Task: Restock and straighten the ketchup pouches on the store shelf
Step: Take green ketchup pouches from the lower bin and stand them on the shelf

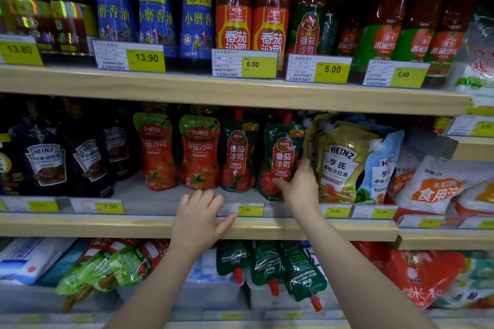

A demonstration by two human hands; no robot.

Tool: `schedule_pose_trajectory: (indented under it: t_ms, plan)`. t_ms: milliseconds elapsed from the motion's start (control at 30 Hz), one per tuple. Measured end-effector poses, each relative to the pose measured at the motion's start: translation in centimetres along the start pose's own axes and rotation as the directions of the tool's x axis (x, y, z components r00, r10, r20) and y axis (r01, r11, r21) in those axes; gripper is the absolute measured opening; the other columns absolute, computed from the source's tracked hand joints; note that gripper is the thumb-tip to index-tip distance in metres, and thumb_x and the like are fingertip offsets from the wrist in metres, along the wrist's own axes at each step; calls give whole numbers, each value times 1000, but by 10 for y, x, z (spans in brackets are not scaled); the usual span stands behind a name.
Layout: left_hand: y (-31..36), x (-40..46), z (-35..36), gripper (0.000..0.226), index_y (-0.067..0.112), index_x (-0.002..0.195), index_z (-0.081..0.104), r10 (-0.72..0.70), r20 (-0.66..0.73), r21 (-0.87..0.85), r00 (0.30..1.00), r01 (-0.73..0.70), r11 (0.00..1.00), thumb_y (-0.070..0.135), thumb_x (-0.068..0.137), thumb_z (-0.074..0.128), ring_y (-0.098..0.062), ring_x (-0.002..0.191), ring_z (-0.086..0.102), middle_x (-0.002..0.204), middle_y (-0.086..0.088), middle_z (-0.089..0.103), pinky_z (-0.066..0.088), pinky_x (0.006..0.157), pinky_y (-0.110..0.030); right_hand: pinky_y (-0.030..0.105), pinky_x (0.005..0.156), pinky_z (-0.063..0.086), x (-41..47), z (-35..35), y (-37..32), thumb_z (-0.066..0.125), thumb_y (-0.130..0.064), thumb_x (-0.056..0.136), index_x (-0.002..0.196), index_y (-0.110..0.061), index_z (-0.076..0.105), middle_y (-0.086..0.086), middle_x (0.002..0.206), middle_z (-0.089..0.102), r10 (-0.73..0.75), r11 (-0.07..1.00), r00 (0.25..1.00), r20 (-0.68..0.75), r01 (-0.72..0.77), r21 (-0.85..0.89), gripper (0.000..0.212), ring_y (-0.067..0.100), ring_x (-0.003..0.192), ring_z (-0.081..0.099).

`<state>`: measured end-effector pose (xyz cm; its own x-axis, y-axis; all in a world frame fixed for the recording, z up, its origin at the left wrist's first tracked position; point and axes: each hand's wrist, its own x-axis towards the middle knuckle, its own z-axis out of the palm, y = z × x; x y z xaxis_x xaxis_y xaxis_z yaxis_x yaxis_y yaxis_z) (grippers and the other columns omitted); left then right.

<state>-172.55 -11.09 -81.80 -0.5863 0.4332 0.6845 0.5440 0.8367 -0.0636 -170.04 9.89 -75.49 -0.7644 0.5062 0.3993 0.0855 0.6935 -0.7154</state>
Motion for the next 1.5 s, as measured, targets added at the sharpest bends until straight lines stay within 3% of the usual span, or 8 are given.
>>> schedule_pose_trajectory:
  t_ms: [500, 700, 800, 1033, 1167, 1300, 1433, 1500]
  plan:
    - [0, 0, 3, 44, 16, 84, 61, 14, -23, 6, 1000, -14, 1000, 55, 85, 41, -24, 71, 52, 75, 0, 55, 27, 65, -34, 48, 79, 51, 13, 11, -1, 69, -18, 81, 117, -3, 35, 21, 122, 51, 39, 999, 999, 14, -39, -36, 52, 40, 103, 57]
    - [0, -1, 0, 43, 16, 83, 62, 15, 20, 17, 1000, -15, 1000, 54, 84, 42, -24, 70, 52, 75, -1, 55, 27, 65, -35, 45, 85, 49, 10, 5, 1, 71, -30, 78, 127, 0, 31, 21, 131, 42, 60, 998, 998, 27, -59, -26, 70, 39, 112, 52]
    - [0, 1, -1, 42, 16, 82, 61, 16, 21, 24, 1000, -16, 1000, 53, 83, 42, -25, 69, 52, 74, -2, 54, 27, 64, -35, 39, 90, 44, -3, -10, 8, 69, -30, 80, 132, -3, 32, 17, 133, 41, -80, 997, 996, 45, 80, 13, 69, 32, 118, 48]
    - [10, 0, -4, 48, 16, 90, 63, -32, 52, -15, 998, 33, 999, 56, 81, 39, -27, 75, 54, 81, -3, 59, 32, 65, -37, 27, 105, 31, -58, -73, 69, 52, -35, 91, 135, -16, 39, 2, 136, 44, -412, 829, 866, 284, 485, -279, 49, 18, 125, 41]
    - [36, 5, -9, 51, 17, 98, 64, -34, 107, -70, 994, 42, 997, 57, 82, 38, -26, 83, 58, 87, -1, 62, 41, 73, -40, 40, 104, 36, -62, -106, 101, 57, -30, 89, 130, -10, 48, 9, 132, 50, -412, 793, 880, 234, 473, -383, 46, 28, 120, 47]
    - [67, 11, -10, 55, 14, 104, 64, -27, 154, -94, 988, 42, 995, 57, 82, 36, -26, 86, 60, 91, -1, 64, 43, 81, -43, 40, 104, 36, -52, -121, 118, 58, -28, 89, 131, -10, 47, 10, 130, 50, -355, 824, 920, 167, 392, -409, 47, 29, 122, 45]
    - [86, 4, -6, 60, 6, 115, 58, -46, 72, -153, 996, 57, 987, 54, 84, 39, -31, 102, 55, 109, -11, 61, 33, 100, -48, 38, 100, 38, -44, -118, 129, 54, -18, 88, 128, -11, 49, 8, 125, 52, -379, 837, 912, 160, 411, -362, 41, 27, 117, 46]
    - [98, -11, -3, 53, 6, 120, 55, 36, -29, -259, 999, -42, 965, 45, 85, 46, -30, 117, 47, 126, -14, 54, 28, 108, -48, 37, 99, 38, -41, -117, 132, 54, -14, 87, 127, -11, 49, 7, 123, 53, -393, 841, 907, 153, 421, -339, 41, 26, 116, 45]
